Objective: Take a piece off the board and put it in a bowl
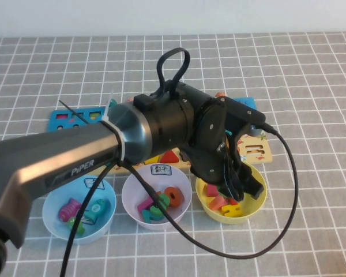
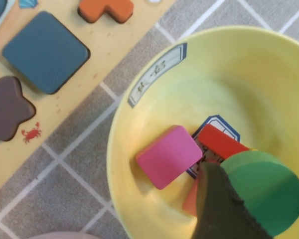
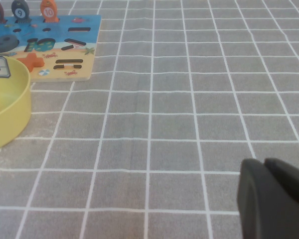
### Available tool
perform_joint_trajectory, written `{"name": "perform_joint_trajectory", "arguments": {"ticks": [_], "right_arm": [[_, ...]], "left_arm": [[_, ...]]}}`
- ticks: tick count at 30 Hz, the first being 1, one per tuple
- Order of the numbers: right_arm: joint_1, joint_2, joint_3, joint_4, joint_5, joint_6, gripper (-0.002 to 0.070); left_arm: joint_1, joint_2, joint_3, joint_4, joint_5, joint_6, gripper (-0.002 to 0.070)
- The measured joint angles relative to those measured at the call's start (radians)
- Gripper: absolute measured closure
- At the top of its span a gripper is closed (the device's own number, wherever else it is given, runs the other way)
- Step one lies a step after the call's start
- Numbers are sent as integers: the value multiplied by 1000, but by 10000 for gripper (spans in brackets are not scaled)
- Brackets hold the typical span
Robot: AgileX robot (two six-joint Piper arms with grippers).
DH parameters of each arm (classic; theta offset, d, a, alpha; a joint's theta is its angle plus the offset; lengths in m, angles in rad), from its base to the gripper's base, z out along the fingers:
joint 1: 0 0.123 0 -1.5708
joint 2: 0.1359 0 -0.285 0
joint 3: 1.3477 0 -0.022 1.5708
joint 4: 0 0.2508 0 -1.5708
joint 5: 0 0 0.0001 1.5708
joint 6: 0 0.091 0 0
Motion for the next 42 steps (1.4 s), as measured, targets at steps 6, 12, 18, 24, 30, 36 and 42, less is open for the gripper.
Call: {"name": "perform_joint_trajectory", "arguments": {"ticks": [6,12,18,24,30,36,42], "right_arm": [[0,0,0,0,0,0,694],[0,0,0,0,0,0,694],[0,0,0,0,0,0,694],[0,0,0,-1,0,0,694],[0,0,0,-1,0,0,694],[0,0,0,-1,0,0,694],[0,0,0,-1,0,0,694]], "left_arm": [[0,22,0,-6,0,0,393],[0,44,0,-8,4,0,368],[-2,52,-8,-49,10,0,267],[-2,55,-73,-46,76,0,254],[-2,56,-190,39,228,5,298],[-2,44,-221,144,262,7,600],[-3,-40,-219,176,260,7,669]]}}
